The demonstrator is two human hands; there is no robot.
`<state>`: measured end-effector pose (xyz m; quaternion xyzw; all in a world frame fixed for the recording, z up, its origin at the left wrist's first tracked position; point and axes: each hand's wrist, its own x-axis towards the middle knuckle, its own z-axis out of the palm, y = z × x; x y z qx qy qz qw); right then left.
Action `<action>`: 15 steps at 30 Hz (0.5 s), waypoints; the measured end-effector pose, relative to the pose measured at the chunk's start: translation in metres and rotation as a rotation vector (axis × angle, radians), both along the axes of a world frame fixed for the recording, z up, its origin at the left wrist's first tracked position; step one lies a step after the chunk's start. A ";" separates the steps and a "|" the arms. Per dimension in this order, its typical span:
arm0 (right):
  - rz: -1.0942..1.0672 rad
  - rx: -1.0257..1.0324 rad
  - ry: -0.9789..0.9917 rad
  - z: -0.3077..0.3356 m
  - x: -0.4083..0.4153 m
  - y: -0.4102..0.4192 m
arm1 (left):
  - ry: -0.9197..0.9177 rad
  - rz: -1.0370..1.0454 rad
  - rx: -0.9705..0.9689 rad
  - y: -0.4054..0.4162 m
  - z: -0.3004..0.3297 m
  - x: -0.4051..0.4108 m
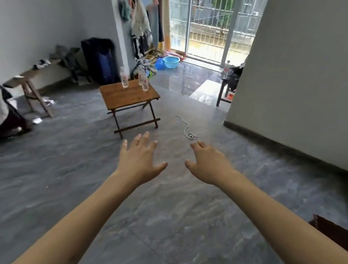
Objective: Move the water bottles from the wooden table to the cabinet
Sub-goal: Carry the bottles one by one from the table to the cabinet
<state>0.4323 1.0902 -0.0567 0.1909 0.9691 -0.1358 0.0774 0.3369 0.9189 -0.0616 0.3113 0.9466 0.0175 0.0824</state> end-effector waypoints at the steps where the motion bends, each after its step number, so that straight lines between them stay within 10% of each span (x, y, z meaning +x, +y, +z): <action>1: 0.035 -0.008 0.002 -0.002 -0.011 -0.004 | -0.011 0.037 0.002 -0.008 -0.001 -0.002; 15: 0.291 -0.050 0.006 -0.010 -0.152 -0.070 | -0.041 0.308 -0.010 -0.084 -0.007 -0.090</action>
